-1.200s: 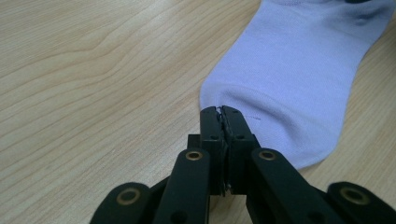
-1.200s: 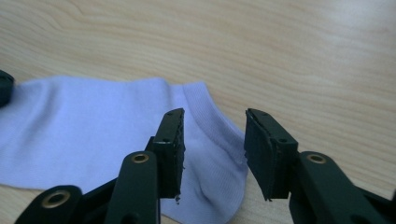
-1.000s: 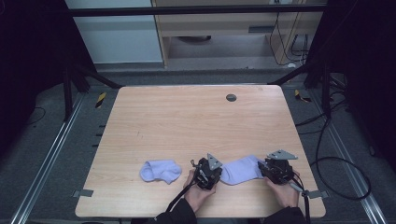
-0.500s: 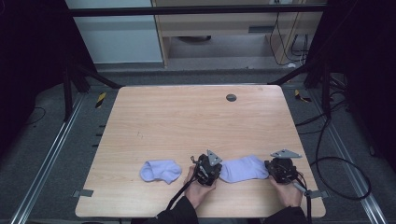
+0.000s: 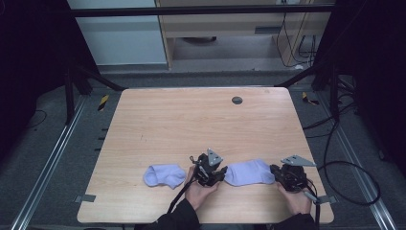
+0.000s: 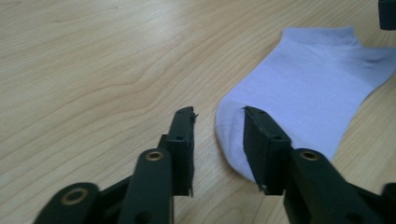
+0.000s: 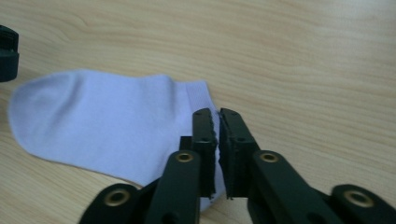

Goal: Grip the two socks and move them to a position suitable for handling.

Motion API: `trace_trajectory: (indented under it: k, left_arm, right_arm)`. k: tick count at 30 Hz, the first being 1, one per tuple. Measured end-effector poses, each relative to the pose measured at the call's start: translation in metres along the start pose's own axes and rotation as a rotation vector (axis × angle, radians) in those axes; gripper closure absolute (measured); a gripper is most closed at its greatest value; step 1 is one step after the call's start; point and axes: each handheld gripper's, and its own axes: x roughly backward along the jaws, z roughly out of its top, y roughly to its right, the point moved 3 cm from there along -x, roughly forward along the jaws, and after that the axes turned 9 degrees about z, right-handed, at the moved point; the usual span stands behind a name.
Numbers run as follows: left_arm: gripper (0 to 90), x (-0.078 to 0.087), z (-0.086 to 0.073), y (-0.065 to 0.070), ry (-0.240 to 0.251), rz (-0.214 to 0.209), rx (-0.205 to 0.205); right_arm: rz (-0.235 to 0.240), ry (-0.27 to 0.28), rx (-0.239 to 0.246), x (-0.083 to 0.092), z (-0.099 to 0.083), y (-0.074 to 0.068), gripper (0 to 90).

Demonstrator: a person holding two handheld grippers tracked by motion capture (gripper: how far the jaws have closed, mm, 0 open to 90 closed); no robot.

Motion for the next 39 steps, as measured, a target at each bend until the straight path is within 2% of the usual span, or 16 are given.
trace_trajectory:
  k: [2,4,10,12,16,19,20,22,24,25,29,33,38,39]
  left_arm:
    - [58.3,0.007,0.002,-0.007,0.017,-0.012,0.005]
    - [55.1,0.017,0.005,-0.018,0.030,-0.012,0.019]
    - [47.6,0.048,0.011,-0.058,0.053,0.014,0.042]
    - [46.5,0.062,0.011,-0.075,0.080,0.035,0.057]
    - [43.4,0.085,0.006,-0.103,0.099,0.082,0.059]
    - [42.2,0.102,-0.002,-0.126,0.110,0.115,0.083]
    - [42.0,0.107,-0.006,-0.132,0.115,0.120,0.100]
    - [41.9,0.115,-0.015,-0.144,0.109,0.144,0.101]
    - [42.1,0.121,-0.025,-0.155,0.106,0.163,0.119]
    - [42.3,0.124,-0.032,-0.162,0.107,0.167,0.139]
    - [44.4,0.131,-0.053,-0.179,0.090,0.206,0.172]
    - [47.7,0.134,-0.074,-0.191,0.061,0.230,0.203]
    - [52.2,0.132,-0.093,-0.197,0.027,0.238,0.221]
    - [52.9,0.132,-0.094,-0.198,0.023,0.239,0.221]
  right_arm:
    - [0.018,0.025,-0.005,0.003,0.003,-0.003,78.4]
    - [0.025,0.042,0.014,0.005,0.006,-0.007,73.6]
    - [0.041,0.072,0.033,0.005,0.016,-0.018,58.2]
    - [0.045,0.075,0.035,0.004,0.019,-0.021,54.7]
    - [0.059,0.078,0.055,-0.002,0.027,-0.029,48.3]
    - [0.077,0.091,0.072,-0.003,0.034,-0.037,44.8]
    - [0.083,0.093,0.071,-0.004,0.036,-0.039,44.1]
    - [0.098,0.102,0.085,-0.005,0.042,-0.046,43.8]
    - [0.111,0.108,0.099,-0.007,0.048,-0.053,44.6]
    - [0.119,0.108,0.104,-0.008,0.049,-0.056,45.0]
    - [0.162,0.090,0.137,-0.018,0.057,-0.078,48.9]
    - [0.212,0.056,0.191,-0.031,0.064,-0.101,51.7]
    - [0.267,0.031,0.241,-0.049,0.069,-0.131,55.8]
    - [0.286,0.020,0.253,-0.055,0.069,-0.140,56.6]
